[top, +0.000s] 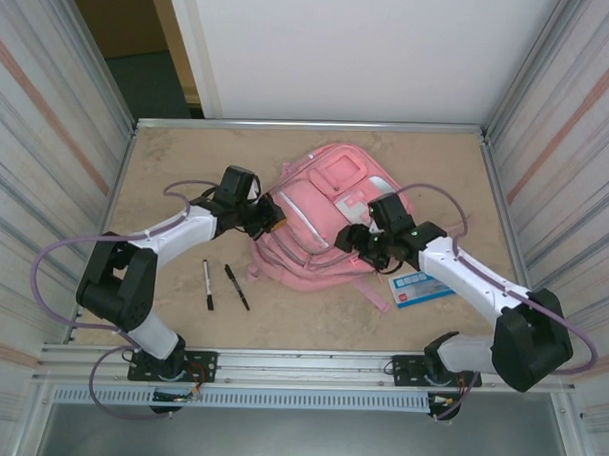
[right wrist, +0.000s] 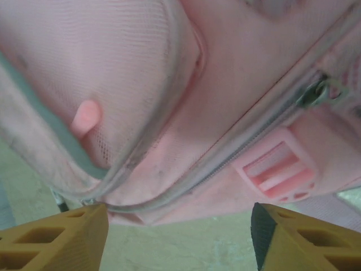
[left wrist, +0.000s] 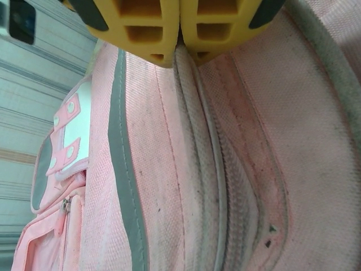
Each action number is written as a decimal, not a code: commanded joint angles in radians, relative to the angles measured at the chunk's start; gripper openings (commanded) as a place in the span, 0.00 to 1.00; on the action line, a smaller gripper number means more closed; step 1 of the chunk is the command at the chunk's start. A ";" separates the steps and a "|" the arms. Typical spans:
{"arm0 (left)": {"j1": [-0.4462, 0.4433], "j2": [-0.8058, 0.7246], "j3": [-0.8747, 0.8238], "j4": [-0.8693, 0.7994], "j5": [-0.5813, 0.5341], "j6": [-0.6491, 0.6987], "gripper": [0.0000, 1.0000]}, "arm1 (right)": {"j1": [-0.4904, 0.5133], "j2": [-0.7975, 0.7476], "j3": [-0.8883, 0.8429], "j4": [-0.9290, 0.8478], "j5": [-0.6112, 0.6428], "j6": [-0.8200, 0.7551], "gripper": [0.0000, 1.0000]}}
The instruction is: Pack the student bag
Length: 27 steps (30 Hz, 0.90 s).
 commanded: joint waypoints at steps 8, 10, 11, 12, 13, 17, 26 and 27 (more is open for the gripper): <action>-0.027 -0.060 0.021 -0.034 0.098 0.140 0.00 | -0.051 0.237 0.193 0.100 -0.110 0.109 0.38; -0.026 -0.078 0.026 -0.073 0.073 0.201 0.01 | -0.058 0.264 0.200 0.113 -0.140 0.115 0.38; -0.026 -0.085 0.023 -0.088 0.062 0.223 0.01 | -0.058 0.273 0.204 0.118 -0.155 0.112 0.41; -0.022 -0.094 0.018 -0.095 0.057 0.241 0.02 | -0.057 0.283 0.214 0.118 -0.168 0.104 0.47; -0.015 -0.103 0.008 -0.093 0.061 0.250 0.03 | -0.053 0.292 0.224 0.104 -0.173 0.094 0.50; -0.001 -0.146 -0.046 -0.078 0.020 0.277 0.00 | -0.051 0.295 0.227 0.060 -0.151 0.134 0.64; -0.008 -0.111 -0.138 0.076 0.063 0.114 0.00 | 0.017 0.283 0.149 0.119 -0.043 0.266 0.41; -0.009 -0.112 -0.138 0.069 0.061 0.120 0.00 | 0.012 0.292 0.144 0.149 -0.074 0.283 0.32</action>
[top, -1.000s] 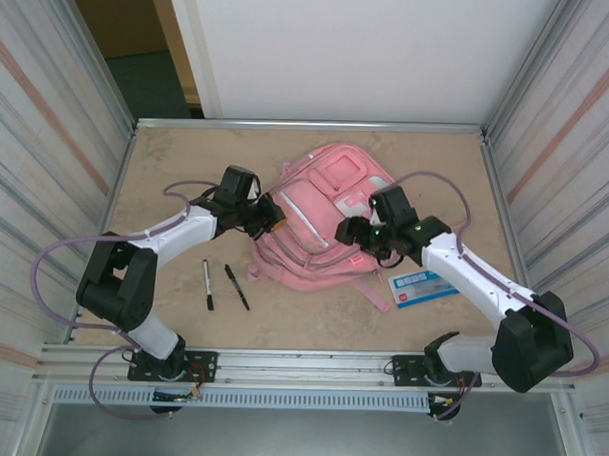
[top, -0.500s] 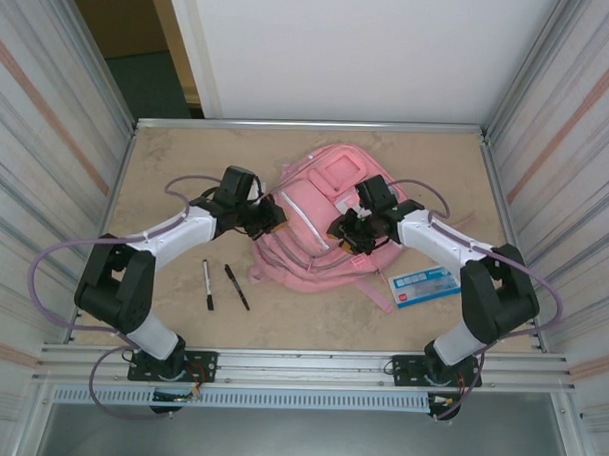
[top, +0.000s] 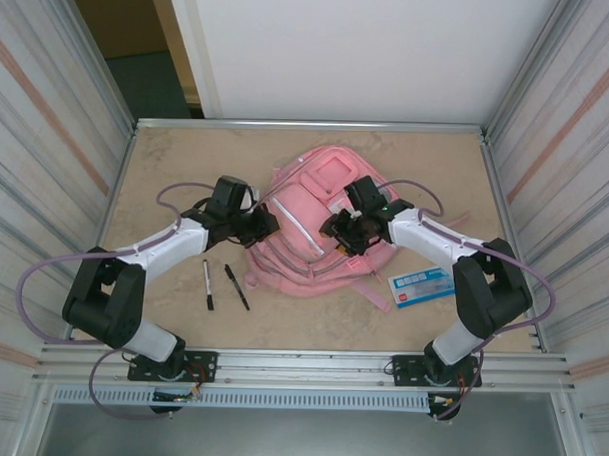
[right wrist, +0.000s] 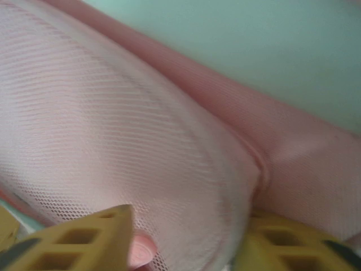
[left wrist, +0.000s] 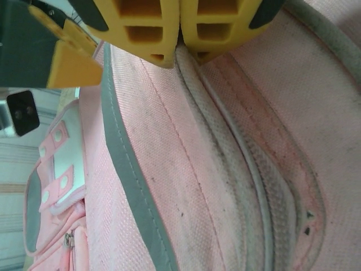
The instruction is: Pack the student bag
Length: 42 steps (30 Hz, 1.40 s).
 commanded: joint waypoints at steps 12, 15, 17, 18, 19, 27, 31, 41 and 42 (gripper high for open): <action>-0.282 -0.395 -0.098 -0.213 -0.458 0.172 0.37 | 0.036 -0.112 -0.038 0.198 0.023 0.133 0.00; -0.376 -0.382 -0.133 -0.189 -0.496 0.094 0.35 | 0.036 -0.105 -0.041 0.246 -0.024 0.122 0.00; -0.425 -0.351 -0.135 -0.179 -0.520 0.083 0.35 | 0.042 -0.100 -0.046 0.274 -0.041 0.114 0.00; -0.438 -0.330 -0.125 -0.194 -0.535 0.082 0.35 | 0.043 -0.095 -0.046 0.285 -0.049 0.110 0.00; -0.446 -0.306 -0.107 -0.216 -0.550 0.080 0.36 | 0.044 -0.088 -0.040 0.292 -0.060 0.105 0.00; -0.505 -0.172 -0.017 -0.256 -0.665 0.110 0.45 | 0.049 -0.080 -0.064 0.341 -0.094 0.096 0.00; -0.509 -0.160 -0.014 -0.239 -0.664 0.101 0.48 | 0.045 -0.079 -0.069 0.340 -0.113 0.075 0.00; -0.521 -0.112 0.028 -0.251 -0.722 0.107 0.52 | 0.048 -0.083 -0.063 0.330 -0.123 0.044 0.00; -0.521 -0.101 0.031 -0.242 -0.723 0.120 0.51 | 0.049 -0.081 -0.059 0.330 -0.130 0.040 0.00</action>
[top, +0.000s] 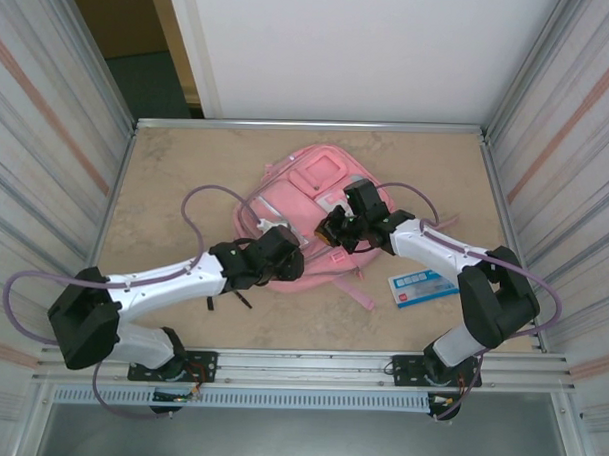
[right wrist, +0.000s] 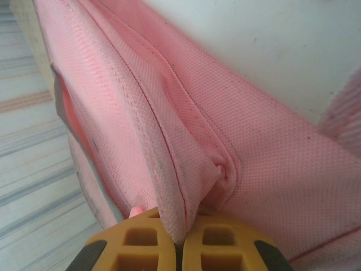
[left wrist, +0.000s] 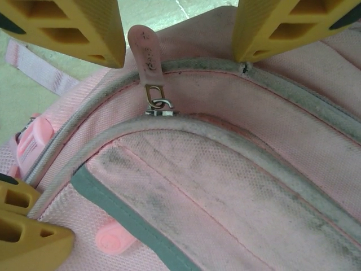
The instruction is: Pack the student bag
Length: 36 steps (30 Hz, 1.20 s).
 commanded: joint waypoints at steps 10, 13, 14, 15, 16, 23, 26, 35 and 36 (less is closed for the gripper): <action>-0.003 0.007 0.042 -0.011 -0.143 0.090 0.14 | 0.015 0.005 0.052 0.038 -0.088 -0.125 0.00; 0.015 -0.022 0.030 -0.006 -0.136 0.127 0.00 | 0.000 0.014 0.061 0.017 -0.115 -0.152 0.00; 0.031 -0.032 0.022 0.007 -0.100 0.160 0.00 | -0.007 0.019 0.065 0.011 -0.131 -0.169 0.00; 0.052 -0.041 0.009 0.035 -0.045 0.202 0.00 | -0.020 0.023 0.070 0.006 -0.150 -0.201 0.00; 0.072 -0.047 0.001 0.052 -0.004 0.235 0.00 | -0.033 0.029 0.079 -0.005 -0.166 -0.238 0.00; 0.232 -0.129 -0.063 0.079 0.150 0.334 0.00 | -0.147 0.125 0.219 -0.255 -0.269 -0.570 0.01; 0.244 -0.139 -0.079 0.092 0.178 0.419 0.00 | -0.233 0.229 0.332 -0.355 -0.301 -0.628 0.00; 0.190 0.040 0.065 0.138 0.236 0.487 0.00 | -0.356 0.335 0.379 -0.206 -0.373 -0.409 0.40; 0.182 0.065 0.092 0.142 0.243 0.476 0.00 | -0.355 0.308 0.362 -0.214 -0.384 -0.388 0.43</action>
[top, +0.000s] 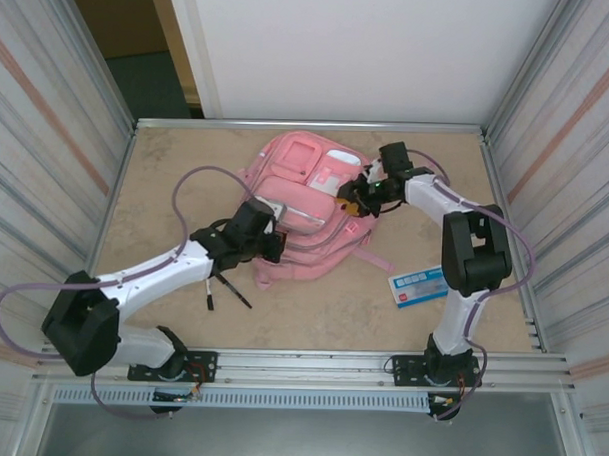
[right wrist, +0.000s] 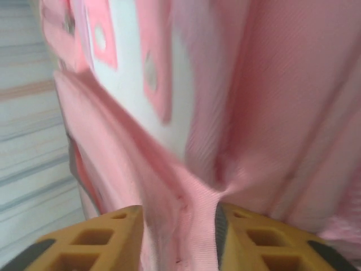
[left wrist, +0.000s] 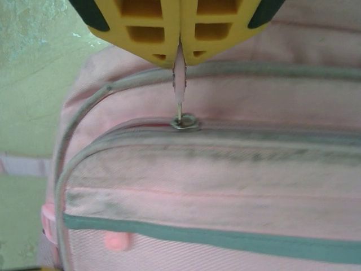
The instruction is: Pack the student bag
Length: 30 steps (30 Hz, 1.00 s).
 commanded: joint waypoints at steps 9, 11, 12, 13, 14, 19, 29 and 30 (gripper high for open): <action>-0.097 0.234 0.240 0.082 0.149 -0.001 0.00 | 0.101 -0.346 -0.296 -0.029 0.126 0.319 0.55; -0.119 0.259 0.264 0.084 0.157 -0.011 0.00 | 0.127 -0.370 -0.304 -0.035 0.152 0.304 0.55; -0.128 0.269 0.270 0.087 0.159 -0.019 0.00 | 0.132 -0.372 -0.299 -0.044 0.153 0.288 0.55; -0.140 0.279 0.275 0.093 0.165 -0.025 0.00 | 0.134 -0.368 -0.290 -0.062 0.161 0.273 0.54; -0.148 0.288 0.283 0.100 0.171 -0.030 0.00 | 0.135 -0.362 -0.284 -0.075 0.177 0.266 0.52; -0.159 0.291 0.273 0.107 0.137 -0.075 0.00 | 0.120 -0.318 -0.269 -0.100 0.197 0.247 0.44; -0.127 0.211 0.167 0.037 -0.001 -0.073 0.00 | 0.074 -0.365 -0.288 -0.119 0.255 0.241 0.00; -0.114 0.191 0.142 0.029 -0.029 -0.070 0.00 | 0.064 -0.378 -0.295 -0.119 0.266 0.236 0.00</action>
